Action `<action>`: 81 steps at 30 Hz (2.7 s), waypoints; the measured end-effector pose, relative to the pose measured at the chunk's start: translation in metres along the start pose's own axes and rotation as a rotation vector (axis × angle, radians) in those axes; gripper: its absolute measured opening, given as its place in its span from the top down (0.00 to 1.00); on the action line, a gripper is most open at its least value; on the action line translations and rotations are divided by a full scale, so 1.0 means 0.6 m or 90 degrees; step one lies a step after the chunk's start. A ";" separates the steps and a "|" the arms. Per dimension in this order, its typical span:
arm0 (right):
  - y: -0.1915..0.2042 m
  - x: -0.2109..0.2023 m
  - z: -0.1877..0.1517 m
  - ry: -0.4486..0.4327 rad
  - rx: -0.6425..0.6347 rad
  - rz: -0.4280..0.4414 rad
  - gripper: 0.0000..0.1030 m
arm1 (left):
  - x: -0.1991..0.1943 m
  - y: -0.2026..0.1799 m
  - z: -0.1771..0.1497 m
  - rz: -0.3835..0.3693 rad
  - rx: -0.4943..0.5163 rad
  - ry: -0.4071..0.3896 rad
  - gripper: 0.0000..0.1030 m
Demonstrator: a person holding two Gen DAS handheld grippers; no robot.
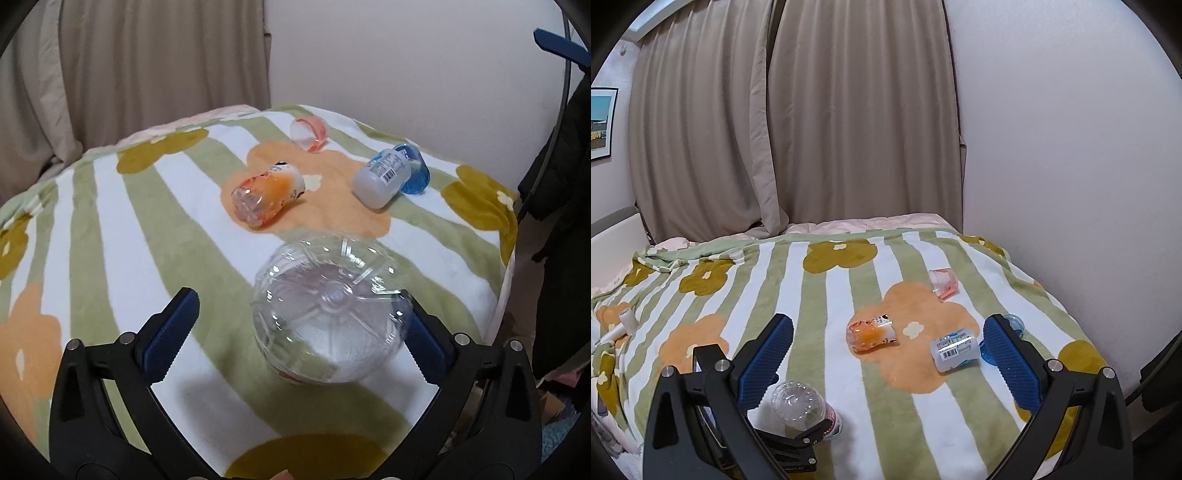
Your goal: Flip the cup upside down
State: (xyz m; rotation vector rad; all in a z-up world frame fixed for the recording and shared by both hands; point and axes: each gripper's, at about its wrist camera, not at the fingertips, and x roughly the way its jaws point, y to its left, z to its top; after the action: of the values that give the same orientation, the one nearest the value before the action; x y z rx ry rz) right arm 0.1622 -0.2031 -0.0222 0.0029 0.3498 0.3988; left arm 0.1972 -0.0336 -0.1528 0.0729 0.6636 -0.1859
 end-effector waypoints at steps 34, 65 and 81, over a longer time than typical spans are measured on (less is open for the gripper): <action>0.035 -0.220 -0.047 -0.144 0.019 -0.209 0.00 | -0.424 -0.040 0.083 0.038 -0.025 -0.308 0.00; 0.025 -0.241 -0.056 -0.172 0.030 -0.246 0.00 | -0.424 -0.056 0.075 0.039 -0.007 -0.320 0.00; 0.026 -0.240 -0.057 -0.169 0.035 -0.243 0.00 | -0.423 -0.059 0.074 0.040 -0.008 -0.321 0.00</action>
State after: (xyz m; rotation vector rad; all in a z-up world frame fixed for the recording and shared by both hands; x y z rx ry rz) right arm 0.0206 -0.2455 -0.0052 0.0415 0.0939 0.0082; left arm 0.0213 -0.0365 0.0385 0.0315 0.1588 -0.1319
